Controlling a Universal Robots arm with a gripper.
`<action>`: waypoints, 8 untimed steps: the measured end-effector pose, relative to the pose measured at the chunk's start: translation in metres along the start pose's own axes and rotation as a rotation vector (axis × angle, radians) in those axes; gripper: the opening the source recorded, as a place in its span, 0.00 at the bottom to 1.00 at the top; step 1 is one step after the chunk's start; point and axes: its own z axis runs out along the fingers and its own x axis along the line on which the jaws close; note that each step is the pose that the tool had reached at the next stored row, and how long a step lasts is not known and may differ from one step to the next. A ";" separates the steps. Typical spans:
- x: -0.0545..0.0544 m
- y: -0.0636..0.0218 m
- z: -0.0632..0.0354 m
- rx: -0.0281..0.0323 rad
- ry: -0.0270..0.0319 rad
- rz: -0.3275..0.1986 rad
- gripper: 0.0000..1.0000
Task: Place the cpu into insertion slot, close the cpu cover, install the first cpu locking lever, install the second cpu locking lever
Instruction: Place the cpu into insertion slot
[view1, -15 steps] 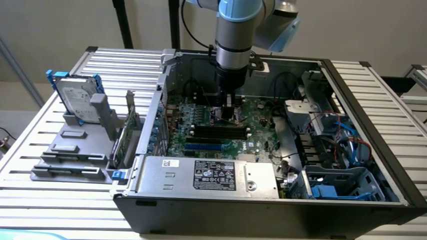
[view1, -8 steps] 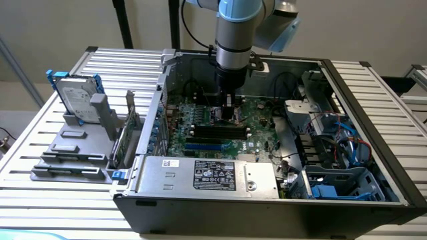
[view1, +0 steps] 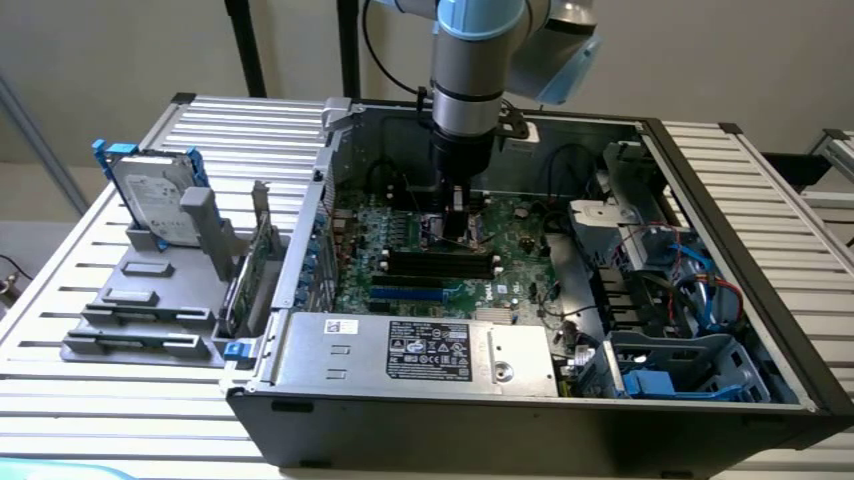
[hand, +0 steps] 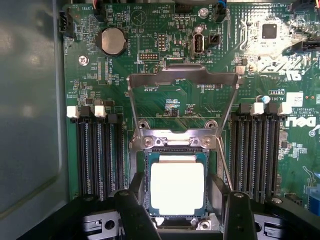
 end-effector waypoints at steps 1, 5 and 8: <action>0.000 0.0000 -0.0031 0.0009 0.0000 0.000 0.62; -0.001 -0.0002 -0.0146 0.0034 0.0012 0.000 0.61; -0.003 -0.0030 -0.0212 0.0036 0.0038 0.000 0.48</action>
